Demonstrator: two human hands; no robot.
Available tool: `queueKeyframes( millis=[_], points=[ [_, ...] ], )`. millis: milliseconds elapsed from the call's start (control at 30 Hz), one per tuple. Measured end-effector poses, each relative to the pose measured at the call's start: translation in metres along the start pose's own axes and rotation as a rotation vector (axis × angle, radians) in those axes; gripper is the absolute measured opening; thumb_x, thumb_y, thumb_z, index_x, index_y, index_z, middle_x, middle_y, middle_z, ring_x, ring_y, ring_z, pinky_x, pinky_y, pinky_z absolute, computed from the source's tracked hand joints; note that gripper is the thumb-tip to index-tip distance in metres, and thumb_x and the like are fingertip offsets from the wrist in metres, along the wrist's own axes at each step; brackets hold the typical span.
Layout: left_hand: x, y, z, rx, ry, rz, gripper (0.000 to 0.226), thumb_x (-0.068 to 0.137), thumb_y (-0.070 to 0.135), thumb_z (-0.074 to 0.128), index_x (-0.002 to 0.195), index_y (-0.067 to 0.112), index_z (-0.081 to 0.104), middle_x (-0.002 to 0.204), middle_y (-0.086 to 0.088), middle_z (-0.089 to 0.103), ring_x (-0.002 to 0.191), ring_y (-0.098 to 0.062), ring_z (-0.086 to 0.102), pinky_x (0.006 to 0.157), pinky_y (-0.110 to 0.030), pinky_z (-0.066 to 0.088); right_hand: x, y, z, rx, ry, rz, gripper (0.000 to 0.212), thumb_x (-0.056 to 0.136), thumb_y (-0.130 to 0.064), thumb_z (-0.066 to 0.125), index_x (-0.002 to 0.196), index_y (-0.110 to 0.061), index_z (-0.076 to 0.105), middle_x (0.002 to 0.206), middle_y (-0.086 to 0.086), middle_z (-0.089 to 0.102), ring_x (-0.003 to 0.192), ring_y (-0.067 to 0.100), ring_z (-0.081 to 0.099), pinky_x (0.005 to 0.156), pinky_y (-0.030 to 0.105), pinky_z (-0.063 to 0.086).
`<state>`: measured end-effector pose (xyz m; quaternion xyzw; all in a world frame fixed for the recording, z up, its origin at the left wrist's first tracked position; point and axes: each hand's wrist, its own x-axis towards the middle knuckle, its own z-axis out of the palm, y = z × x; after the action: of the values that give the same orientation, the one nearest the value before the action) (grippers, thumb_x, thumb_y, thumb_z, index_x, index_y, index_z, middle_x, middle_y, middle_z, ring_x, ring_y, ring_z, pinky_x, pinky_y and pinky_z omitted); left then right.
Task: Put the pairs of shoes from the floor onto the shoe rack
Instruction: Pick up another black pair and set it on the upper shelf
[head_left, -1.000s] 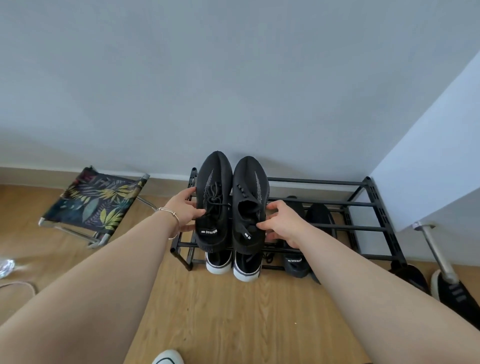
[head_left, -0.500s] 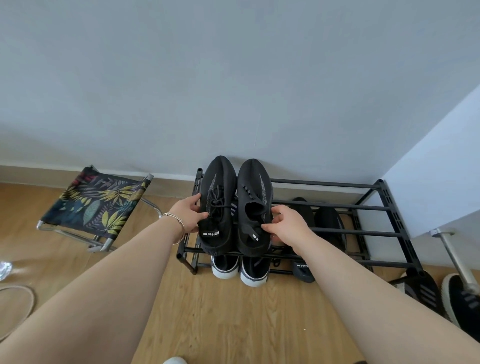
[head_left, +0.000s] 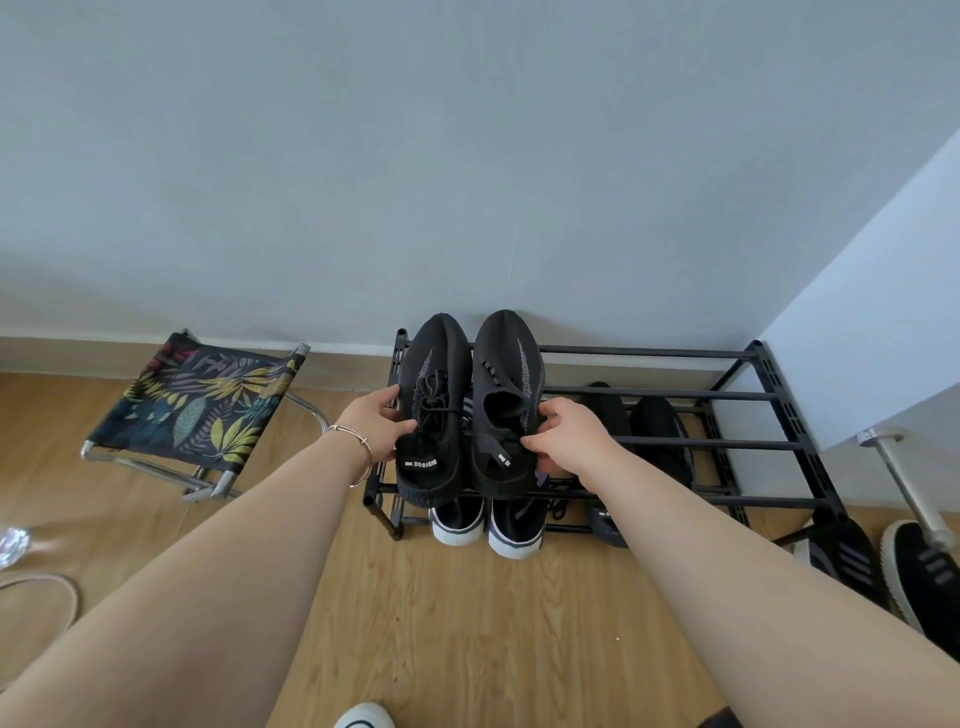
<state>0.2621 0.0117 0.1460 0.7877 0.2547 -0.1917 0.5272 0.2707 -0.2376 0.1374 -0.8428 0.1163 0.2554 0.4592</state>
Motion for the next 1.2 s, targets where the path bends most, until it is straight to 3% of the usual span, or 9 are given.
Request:
queueKeyframes(
  millis=[100,200,300,500,600,767,1033,1200],
  points=[
    [-0.001,0.003,0.000,-0.003,0.035,-0.006,0.061,0.095,0.009,0.060,0.150,0.021,0.037,0.122,-0.007,0.065,0.095,-0.025,0.066,0.068,-0.038,0.061,-0.005,-0.003,0.001,-0.063,0.023,-0.016,0.059,0.084,-0.017,0.077,0.137,-0.014,0.050,0.117,0.010,0.068,0.095,0.028,0.070,0.079,0.039,0.062],
    [-0.005,0.014,0.003,0.275,0.343,0.097,0.048,0.097,0.024,0.052,0.143,0.014,0.046,0.128,-0.011,0.063,0.108,-0.032,0.063,0.096,-0.044,0.053,-0.014,-0.005,0.000,-0.217,0.099,-0.097,0.059,0.088,-0.030,0.072,0.139,-0.012,0.049,0.122,0.009,0.066,0.110,0.027,0.063,0.093,0.037,0.050],
    [-0.020,0.028,0.024,0.351,0.521,0.306,0.048,0.097,0.034,0.048,0.141,0.016,0.046,0.133,-0.010,0.057,0.121,-0.032,0.050,0.101,-0.045,0.045,-0.022,-0.001,-0.005,-0.324,0.223,-0.181,0.060,0.092,-0.036,0.066,0.143,-0.014,0.044,0.132,0.008,0.060,0.121,0.027,0.058,0.097,0.036,0.047],
    [-0.054,0.046,0.106,0.757,0.449,0.701,0.063,0.092,0.048,0.050,0.147,0.020,0.037,0.146,-0.002,0.042,0.132,-0.027,0.037,0.107,-0.042,0.036,-0.032,0.024,-0.036,-0.671,0.484,-0.342,0.063,0.094,-0.046,0.058,0.144,-0.013,0.038,0.137,0.011,0.055,0.125,0.030,0.052,0.098,0.042,0.048],
    [-0.063,0.050,0.138,0.892,0.399,0.697,0.069,0.093,0.049,0.049,0.151,0.019,0.029,0.153,-0.005,0.034,0.138,-0.028,0.032,0.111,-0.040,0.032,-0.041,0.044,-0.058,-0.782,0.566,-0.378,0.064,0.091,-0.045,0.062,0.142,-0.012,0.043,0.131,0.013,0.059,0.120,0.032,0.054,0.095,0.045,0.048],
    [-0.075,0.050,0.180,0.886,0.318,0.677,0.067,0.094,0.047,0.049,0.152,0.018,0.028,0.156,-0.006,0.030,0.142,-0.027,0.027,0.114,-0.041,0.030,-0.054,0.085,-0.095,-0.793,0.605,-0.347,0.065,0.090,-0.044,0.063,0.143,-0.012,0.042,0.133,0.011,0.058,0.122,0.031,0.053,0.099,0.045,0.047],
    [-0.103,0.041,0.243,1.003,0.265,0.651,0.071,0.092,0.050,0.051,0.152,0.018,0.029,0.157,-0.009,0.030,0.144,-0.028,0.026,0.115,-0.043,0.029,-0.088,0.160,-0.137,-0.776,0.534,-0.382,0.062,0.089,-0.043,0.062,0.140,-0.014,0.044,0.129,0.005,0.060,0.118,0.027,0.055,0.097,0.041,0.048],
    [-0.130,0.033,0.287,1.141,0.206,0.741,0.067,0.089,0.047,0.058,0.146,0.015,0.042,0.146,-0.010,0.045,0.136,-0.031,0.039,0.110,-0.044,0.035,-0.116,0.220,-0.157,-0.826,0.440,-0.442,0.058,0.086,-0.040,0.063,0.136,-0.015,0.050,0.120,0.002,0.062,0.111,0.025,0.057,0.092,0.041,0.051]
  ],
)
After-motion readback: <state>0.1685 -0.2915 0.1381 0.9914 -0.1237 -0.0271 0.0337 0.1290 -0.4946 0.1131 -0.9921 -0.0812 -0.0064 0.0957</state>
